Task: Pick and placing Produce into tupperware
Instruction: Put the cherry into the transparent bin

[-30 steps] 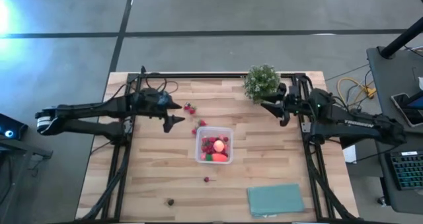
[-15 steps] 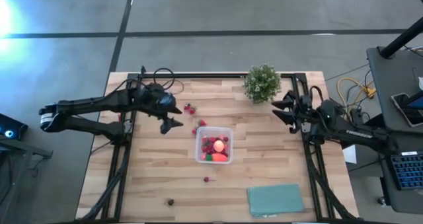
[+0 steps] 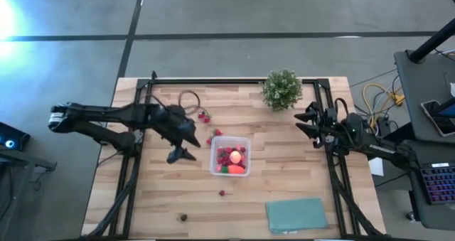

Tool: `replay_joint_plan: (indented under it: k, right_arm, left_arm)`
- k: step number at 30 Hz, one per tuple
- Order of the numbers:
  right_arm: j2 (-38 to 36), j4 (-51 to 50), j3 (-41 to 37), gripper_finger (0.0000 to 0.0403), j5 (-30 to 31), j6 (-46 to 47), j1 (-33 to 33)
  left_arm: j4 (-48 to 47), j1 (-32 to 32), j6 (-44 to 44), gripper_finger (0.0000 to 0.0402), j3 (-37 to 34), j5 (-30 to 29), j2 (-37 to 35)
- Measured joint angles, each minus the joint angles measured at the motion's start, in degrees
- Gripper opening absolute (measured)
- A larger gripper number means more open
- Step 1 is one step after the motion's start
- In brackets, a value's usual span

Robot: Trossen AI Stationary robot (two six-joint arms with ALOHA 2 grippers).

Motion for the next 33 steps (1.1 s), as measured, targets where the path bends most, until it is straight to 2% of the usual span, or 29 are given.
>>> replay_joint_plan:
  k: [3, 8, 12, 17, 25, 28, 31, 33]
  right_arm:
    - [-0.1, -0.7, 0.0, 0.0178, 0.6, -0.4, 0.0]
    - [0.4, -4.8, 0.0, 0.0178, 3.1, 4.2, 0.0]
    - [1.6, -6.6, 0.0, 0.0178, 3.1, 8.9, 0.0]
    - [3.1, -6.9, 0.0, 0.0178, 3.1, 11.7, 0.0]
    - [3.7, -7.3, 0.0, 0.0178, 3.1, 11.7, 0.0]
    - [3.7, -7.4, 0.0, 0.0178, 3.1, 11.7, 0.0]
    - [3.8, -7.3, 0.0, 0.0178, 3.1, 11.7, 0.0]
    - [3.8, -7.4, 0.0, 0.0178, 3.1, 11.7, 0.0]
  left_arm:
    - [0.0, -3.8, 0.0, 0.0283, 1.2, 0.1, 3.6]
    - [3.7, -7.4, -0.2, 0.0283, 1.6, 1.0, 9.3]
    - [7.1, -9.5, -1.5, 0.0283, 1.6, 4.2, 11.2]
    - [5.7, -13.9, -7.7, 0.0283, 1.1, 4.2, 10.8]
    - [2.5, -23.3, -12.2, 0.0283, -0.2, -6.2, 8.8]
    - [1.6, -27.4, -14.8, 0.0283, -0.3, -12.0, 8.8]
    - [3.7, -31.5, -19.4, 0.0283, -0.3, -18.1, 8.9]
    - [9.1, -33.4, -21.1, 0.0283, -0.3, -18.3, 8.9]
